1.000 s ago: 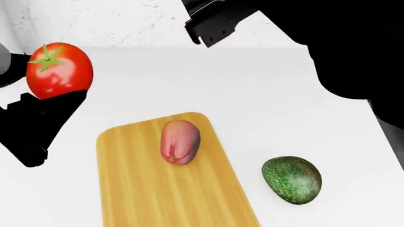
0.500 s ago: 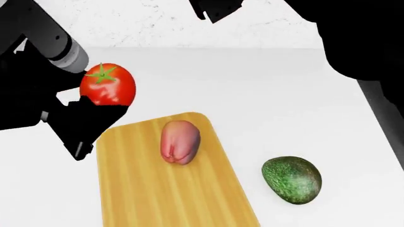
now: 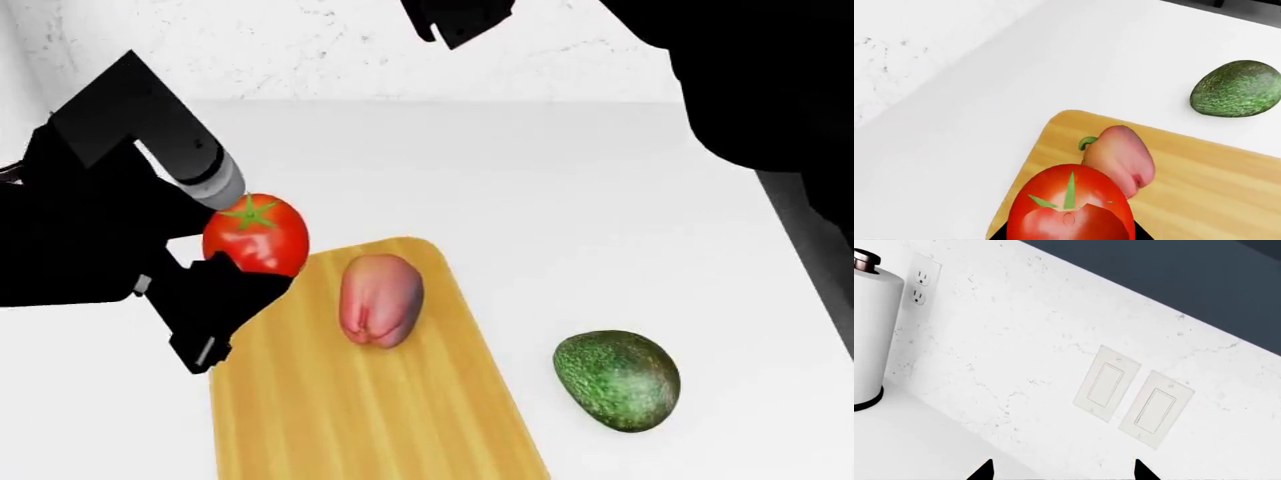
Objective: Place the avocado, onion, tomato and bell pepper on the cutting board.
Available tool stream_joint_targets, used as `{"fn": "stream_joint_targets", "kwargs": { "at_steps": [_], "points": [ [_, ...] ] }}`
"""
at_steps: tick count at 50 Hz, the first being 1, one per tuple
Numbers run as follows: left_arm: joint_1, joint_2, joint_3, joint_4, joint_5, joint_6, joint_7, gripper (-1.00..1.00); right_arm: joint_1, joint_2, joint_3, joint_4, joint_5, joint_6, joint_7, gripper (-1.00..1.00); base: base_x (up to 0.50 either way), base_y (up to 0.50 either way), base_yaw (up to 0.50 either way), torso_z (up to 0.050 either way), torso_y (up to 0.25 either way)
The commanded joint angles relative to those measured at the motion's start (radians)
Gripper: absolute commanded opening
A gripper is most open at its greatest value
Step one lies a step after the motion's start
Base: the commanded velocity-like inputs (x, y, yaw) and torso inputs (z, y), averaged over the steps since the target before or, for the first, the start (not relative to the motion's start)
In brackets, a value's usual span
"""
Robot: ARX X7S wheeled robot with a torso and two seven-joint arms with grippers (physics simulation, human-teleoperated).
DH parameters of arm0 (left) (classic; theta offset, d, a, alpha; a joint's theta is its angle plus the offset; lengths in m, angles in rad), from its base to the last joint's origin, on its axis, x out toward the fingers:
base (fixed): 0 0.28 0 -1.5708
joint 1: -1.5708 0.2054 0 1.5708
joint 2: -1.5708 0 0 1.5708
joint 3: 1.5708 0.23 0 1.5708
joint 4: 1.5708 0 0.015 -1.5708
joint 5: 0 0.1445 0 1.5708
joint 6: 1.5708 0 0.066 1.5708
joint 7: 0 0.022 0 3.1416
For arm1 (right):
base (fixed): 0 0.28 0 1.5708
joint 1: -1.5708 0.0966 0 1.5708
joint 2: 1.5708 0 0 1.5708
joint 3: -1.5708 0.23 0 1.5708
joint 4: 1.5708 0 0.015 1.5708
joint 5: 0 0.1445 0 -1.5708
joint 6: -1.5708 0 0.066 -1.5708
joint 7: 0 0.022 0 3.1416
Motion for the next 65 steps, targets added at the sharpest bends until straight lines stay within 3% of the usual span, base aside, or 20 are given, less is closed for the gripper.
{"fn": "stream_joint_targets", "kwargs": {
  "at_steps": [1, 29, 30, 42, 53, 62, 65],
  "points": [
    [0.018, 0.020, 0.033, -0.029, 0.027, 0.016, 0.020, -1.00, -0.006, 0.000, 0.001, 0.009, -0.002, -0.003, -0.006, 1.00, 0.00, 0.00, 0.00, 0.000, 0.000],
    [0.078, 0.005, 0.061, -0.001, 0.029, 0.027, 0.006, -1.00, -0.031, 0.010, 0.026, 0.003, 0.031, -0.012, 0.007, 1.00, 0.00, 0.00, 0.00, 0.000, 0.000],
    [0.073, 0.004, 0.062, 0.005, 0.029, 0.023, 0.005, 1.00, -0.031, 0.009, 0.026, 0.006, 0.029, -0.014, 0.007, 1.00, 0.00, 0.00, 0.00, 0.000, 0.000],
    [0.037, -0.015, 0.017, 0.054, -0.044, -0.016, -0.046, 1.00, -0.017, 0.008, 0.031, 0.006, 0.035, -0.004, 0.010, 1.00, 0.00, 0.00, 0.00, 0.000, 0.000],
    [-0.009, -0.067, -0.075, 0.145, -0.220, -0.072, -0.171, 1.00, -0.005, 0.002, 0.029, 0.023, 0.028, 0.004, 0.001, 1.00, 0.00, 0.00, 0.00, 0.000, 0.000],
    [-0.027, -0.154, -0.101, 0.245, -0.306, -0.116, -0.255, 1.00, 0.006, 0.015, 0.022, 0.018, 0.032, 0.032, 0.001, 1.00, 0.00, 0.00, 0.00, 0.000, 0.000],
    [-0.051, -0.201, -0.122, 0.275, -0.442, -0.141, -0.352, 1.00, 0.013, 0.014, 0.020, 0.018, 0.029, 0.038, 0.002, 1.00, 0.00, 0.00, 0.00, 0.000, 0.000]
  ]
}}
